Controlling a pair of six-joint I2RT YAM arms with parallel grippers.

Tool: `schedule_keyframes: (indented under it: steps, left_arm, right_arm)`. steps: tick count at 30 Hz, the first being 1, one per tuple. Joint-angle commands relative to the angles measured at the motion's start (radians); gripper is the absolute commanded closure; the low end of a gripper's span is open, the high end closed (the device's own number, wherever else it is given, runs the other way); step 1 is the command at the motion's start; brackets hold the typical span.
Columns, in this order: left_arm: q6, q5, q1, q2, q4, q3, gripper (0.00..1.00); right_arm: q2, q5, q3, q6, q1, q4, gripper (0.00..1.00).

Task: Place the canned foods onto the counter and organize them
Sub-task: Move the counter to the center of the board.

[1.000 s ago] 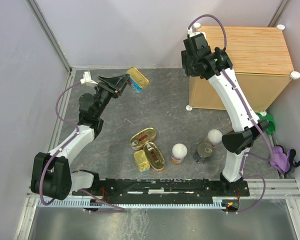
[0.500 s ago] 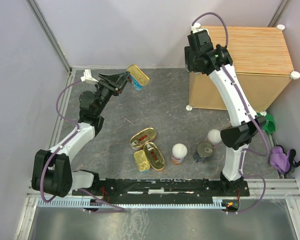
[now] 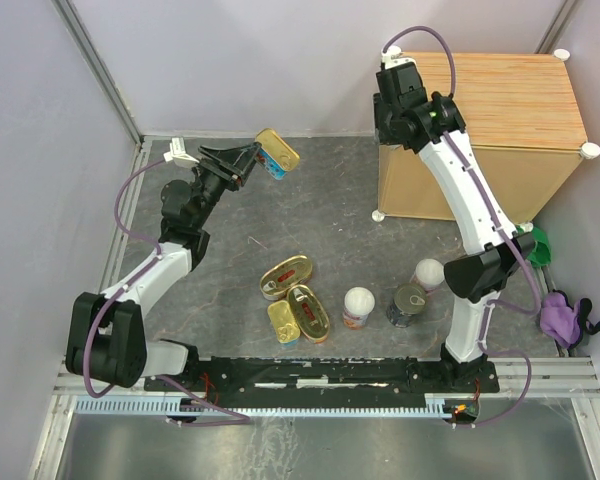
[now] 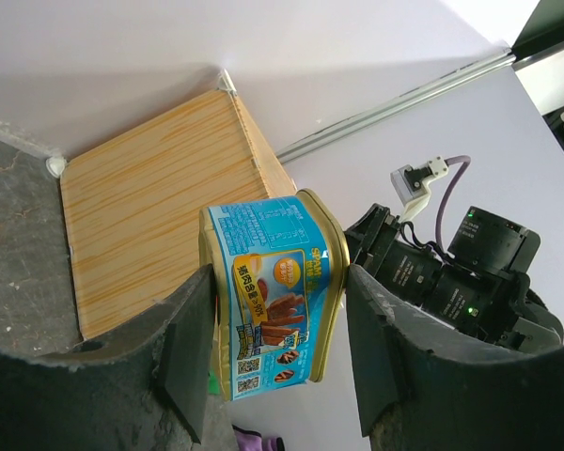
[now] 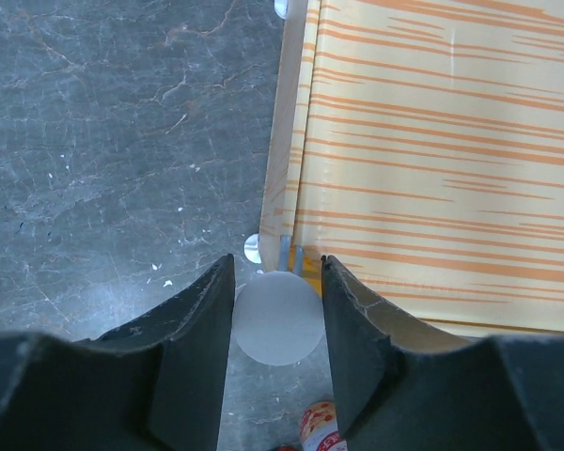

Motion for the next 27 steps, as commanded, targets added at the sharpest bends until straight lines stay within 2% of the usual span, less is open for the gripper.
schedule_keyframes:
  steps: [1,15,27]
  left_arm:
    - [0.000,-0.003,-0.001,-0.010,0.137,0.054,0.97]
    - [-0.004,-0.018,-0.002,-0.017,0.146,0.063,0.97]
    - [-0.007,-0.035,-0.002,-0.048,0.148,0.052,0.97]
  right_arm:
    - [-0.032,-0.050,-0.048,0.013,0.014,-0.037,0.54]
    - [-0.003,-0.057,0.049,-0.005,0.138,-0.067,0.67]
    - [0.021,-0.055,0.096,0.040,0.259,-0.072,0.69]
